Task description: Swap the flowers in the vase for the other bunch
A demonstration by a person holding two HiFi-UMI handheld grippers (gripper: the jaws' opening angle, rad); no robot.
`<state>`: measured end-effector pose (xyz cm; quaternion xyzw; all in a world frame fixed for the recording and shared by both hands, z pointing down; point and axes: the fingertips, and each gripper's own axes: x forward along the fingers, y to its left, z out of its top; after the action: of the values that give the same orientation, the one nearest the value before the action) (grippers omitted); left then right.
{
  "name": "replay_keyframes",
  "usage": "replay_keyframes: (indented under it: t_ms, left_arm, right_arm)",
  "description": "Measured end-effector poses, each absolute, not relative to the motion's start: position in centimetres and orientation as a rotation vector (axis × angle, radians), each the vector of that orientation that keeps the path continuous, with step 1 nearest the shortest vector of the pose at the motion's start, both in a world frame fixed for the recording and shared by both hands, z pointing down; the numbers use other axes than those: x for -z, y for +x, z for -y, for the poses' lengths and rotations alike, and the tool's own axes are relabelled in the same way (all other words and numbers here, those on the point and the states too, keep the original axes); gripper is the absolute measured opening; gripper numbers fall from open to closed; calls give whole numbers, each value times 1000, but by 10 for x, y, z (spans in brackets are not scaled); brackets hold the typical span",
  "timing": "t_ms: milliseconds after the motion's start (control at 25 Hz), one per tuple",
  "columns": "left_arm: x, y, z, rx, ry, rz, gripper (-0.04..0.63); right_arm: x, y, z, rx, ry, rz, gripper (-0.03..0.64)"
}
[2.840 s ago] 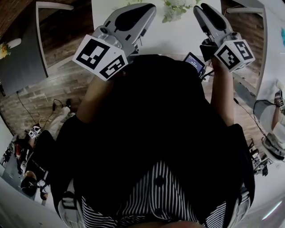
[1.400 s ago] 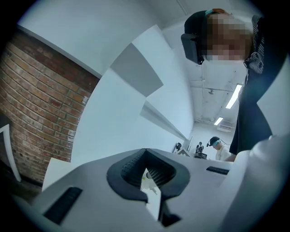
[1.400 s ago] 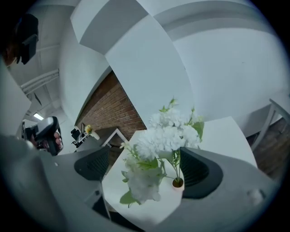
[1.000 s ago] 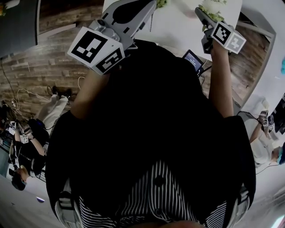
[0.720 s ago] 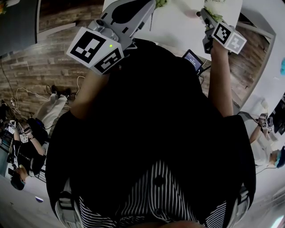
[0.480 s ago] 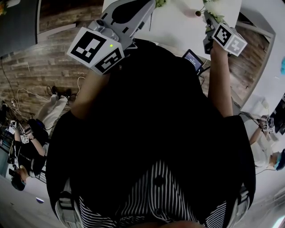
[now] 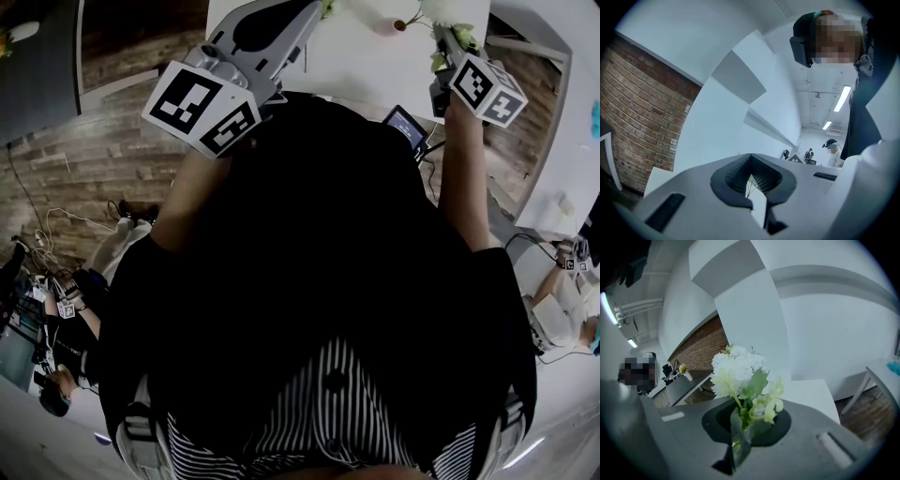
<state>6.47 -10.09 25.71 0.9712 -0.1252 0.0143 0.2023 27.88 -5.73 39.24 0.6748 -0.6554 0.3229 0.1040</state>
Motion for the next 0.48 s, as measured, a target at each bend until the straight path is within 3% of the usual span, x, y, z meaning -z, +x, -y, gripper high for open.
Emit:
replay_keyframes:
  t_ms: [480]
  left_arm:
    - [-248, 78, 106, -19, 2743, 285, 6]
  right_arm:
    - [-294, 262, 65, -770, 1991, 2139, 17]
